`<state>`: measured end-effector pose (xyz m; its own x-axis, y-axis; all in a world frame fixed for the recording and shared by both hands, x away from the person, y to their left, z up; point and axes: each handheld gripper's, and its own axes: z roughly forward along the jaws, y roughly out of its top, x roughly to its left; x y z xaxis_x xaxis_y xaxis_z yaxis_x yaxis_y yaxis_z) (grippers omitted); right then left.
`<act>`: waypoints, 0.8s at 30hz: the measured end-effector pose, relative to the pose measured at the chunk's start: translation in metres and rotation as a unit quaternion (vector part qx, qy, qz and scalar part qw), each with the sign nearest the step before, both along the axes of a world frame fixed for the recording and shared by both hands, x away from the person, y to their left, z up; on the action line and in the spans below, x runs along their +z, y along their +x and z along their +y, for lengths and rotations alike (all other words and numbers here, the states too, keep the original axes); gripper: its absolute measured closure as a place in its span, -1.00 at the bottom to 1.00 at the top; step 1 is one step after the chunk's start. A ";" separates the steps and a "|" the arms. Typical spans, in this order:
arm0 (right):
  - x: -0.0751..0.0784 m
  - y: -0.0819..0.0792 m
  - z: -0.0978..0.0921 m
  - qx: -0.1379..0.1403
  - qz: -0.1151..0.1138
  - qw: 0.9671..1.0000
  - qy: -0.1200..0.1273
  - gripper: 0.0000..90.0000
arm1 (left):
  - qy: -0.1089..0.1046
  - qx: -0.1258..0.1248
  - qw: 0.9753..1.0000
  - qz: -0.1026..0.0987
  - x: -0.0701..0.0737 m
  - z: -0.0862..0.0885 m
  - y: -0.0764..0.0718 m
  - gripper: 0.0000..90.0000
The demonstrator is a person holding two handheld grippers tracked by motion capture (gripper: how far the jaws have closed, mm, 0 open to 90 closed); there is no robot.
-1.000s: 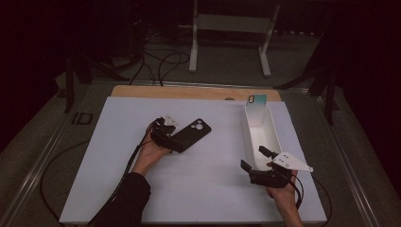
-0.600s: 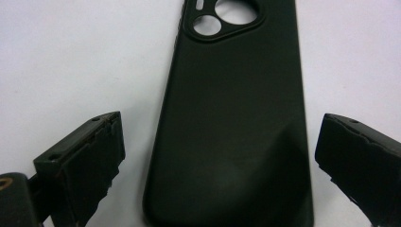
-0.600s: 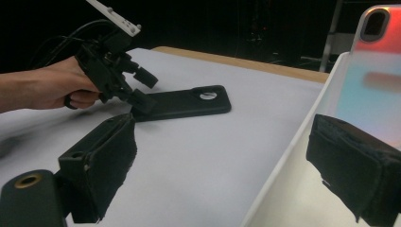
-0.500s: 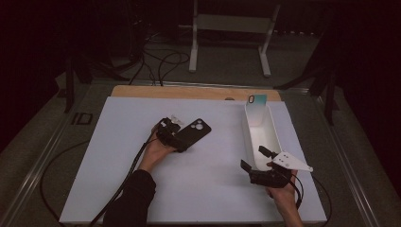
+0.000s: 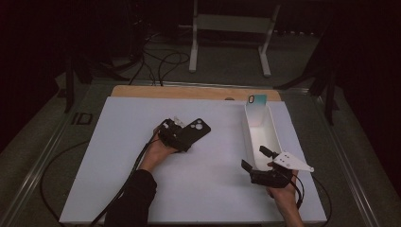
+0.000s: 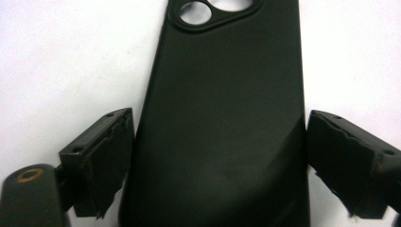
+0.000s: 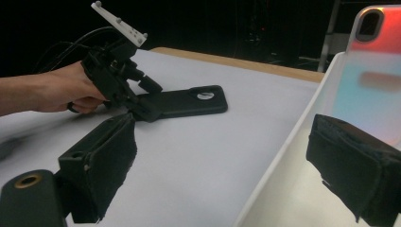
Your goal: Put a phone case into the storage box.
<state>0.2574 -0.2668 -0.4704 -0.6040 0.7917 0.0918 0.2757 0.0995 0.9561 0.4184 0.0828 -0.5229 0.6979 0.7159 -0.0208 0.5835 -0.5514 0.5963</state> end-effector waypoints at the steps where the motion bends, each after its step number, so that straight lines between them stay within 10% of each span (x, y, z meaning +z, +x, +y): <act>1: 0.000 0.000 0.000 -0.001 0.000 1.000 -0.001 -0.80 | 0.003 -0.002 1.000 0.001 0.000 0.001 -0.001 -0.73; 24: 0.000 -0.001 0.000 -0.005 0.002 1.000 -0.002 -0.80 | 0.065 -0.050 0.995 0.052 0.012 0.028 -0.036 -0.67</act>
<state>0.2565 -0.2672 -0.4703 -0.5961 0.7977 0.0910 0.2796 0.1000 0.9549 0.3820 0.1110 -0.5105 0.7641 0.6451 -0.0094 0.5775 -0.6774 0.4556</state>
